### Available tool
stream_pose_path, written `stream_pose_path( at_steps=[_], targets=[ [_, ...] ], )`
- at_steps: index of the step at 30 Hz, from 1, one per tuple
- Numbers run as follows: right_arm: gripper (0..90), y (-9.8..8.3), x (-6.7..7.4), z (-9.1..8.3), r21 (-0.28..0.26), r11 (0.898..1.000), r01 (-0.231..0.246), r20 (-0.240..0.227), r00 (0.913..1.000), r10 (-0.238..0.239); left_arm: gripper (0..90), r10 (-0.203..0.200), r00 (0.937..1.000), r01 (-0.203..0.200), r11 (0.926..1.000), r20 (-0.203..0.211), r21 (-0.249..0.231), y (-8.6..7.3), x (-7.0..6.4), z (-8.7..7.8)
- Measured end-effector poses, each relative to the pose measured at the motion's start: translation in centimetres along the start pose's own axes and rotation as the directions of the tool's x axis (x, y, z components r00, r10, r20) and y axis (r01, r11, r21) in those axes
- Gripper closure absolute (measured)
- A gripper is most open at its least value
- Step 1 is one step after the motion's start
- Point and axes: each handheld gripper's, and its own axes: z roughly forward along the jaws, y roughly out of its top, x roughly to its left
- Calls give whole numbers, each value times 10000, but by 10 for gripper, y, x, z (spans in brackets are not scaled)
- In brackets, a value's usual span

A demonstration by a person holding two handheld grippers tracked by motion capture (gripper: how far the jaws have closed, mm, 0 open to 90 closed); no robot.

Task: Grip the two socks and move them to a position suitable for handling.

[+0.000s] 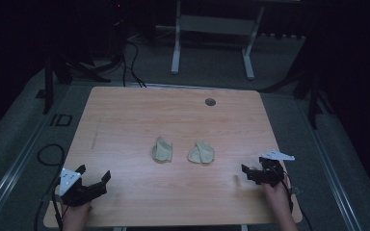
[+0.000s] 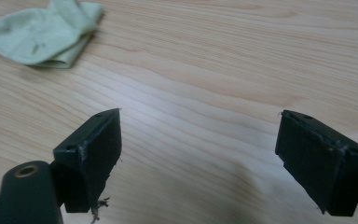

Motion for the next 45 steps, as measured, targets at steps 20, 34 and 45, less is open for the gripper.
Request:
stream_pose_path(
  at_steps=[20, 34, 45],
  targets=[
    [234, 65, 74, 52, 81, 9929, 1185, -1827, 9764, -1150, 28, -52, 9990, 33, 9991, 438, 427, -8, -3, -10],
    [362, 76, 110, 104, 856, 9532, 2900, -1536, 9491, -2749, 35, -34, 9973, -6, 9986, 737, 538, -10, -6, -1],
    [626, 67, 124, 102, 648, 9516, 3006, -721, 9525, -2959, 36, -100, 9971, 67, 9990, 760, 436, -9, -7, -2]
  ],
)
